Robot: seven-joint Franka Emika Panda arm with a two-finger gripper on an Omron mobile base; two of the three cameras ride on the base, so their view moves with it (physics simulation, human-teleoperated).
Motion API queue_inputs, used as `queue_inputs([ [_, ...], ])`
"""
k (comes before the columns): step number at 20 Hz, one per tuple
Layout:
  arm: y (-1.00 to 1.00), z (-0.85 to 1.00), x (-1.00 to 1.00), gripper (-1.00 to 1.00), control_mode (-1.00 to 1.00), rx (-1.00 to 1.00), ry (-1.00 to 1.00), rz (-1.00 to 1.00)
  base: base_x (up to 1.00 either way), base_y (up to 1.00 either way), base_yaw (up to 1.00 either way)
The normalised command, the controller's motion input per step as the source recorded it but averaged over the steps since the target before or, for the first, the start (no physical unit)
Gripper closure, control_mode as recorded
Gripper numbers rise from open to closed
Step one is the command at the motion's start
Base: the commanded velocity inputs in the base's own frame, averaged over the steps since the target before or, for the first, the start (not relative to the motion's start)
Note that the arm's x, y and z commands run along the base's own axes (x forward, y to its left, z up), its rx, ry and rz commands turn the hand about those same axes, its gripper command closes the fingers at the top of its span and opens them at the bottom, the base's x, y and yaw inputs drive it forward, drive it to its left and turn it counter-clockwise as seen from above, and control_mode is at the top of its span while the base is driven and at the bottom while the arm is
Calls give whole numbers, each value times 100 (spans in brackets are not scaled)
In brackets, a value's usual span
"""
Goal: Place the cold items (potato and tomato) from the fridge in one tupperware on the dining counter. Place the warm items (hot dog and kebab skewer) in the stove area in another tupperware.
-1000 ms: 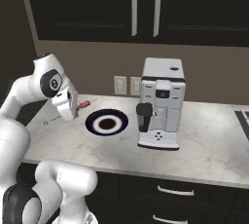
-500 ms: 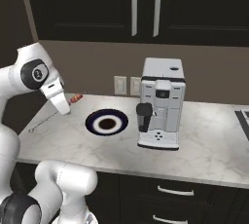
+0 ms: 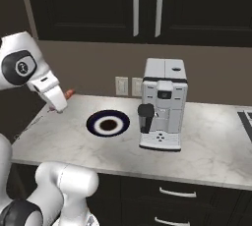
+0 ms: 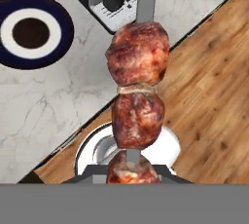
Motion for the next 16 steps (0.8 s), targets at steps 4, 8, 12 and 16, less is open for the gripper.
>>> queue_inputs([
  [4,0,15,-78,100,-100,26,-58,0,0,0,0],
  [8,-4,24,-35,100,-100,12,-21,-16,0,0,0],
  [12,-1,0,-8,100,-100,4,1,0,0,0,0],
  [16,0,0,-6,100,100,1,0,0,-17,1,-6],
])
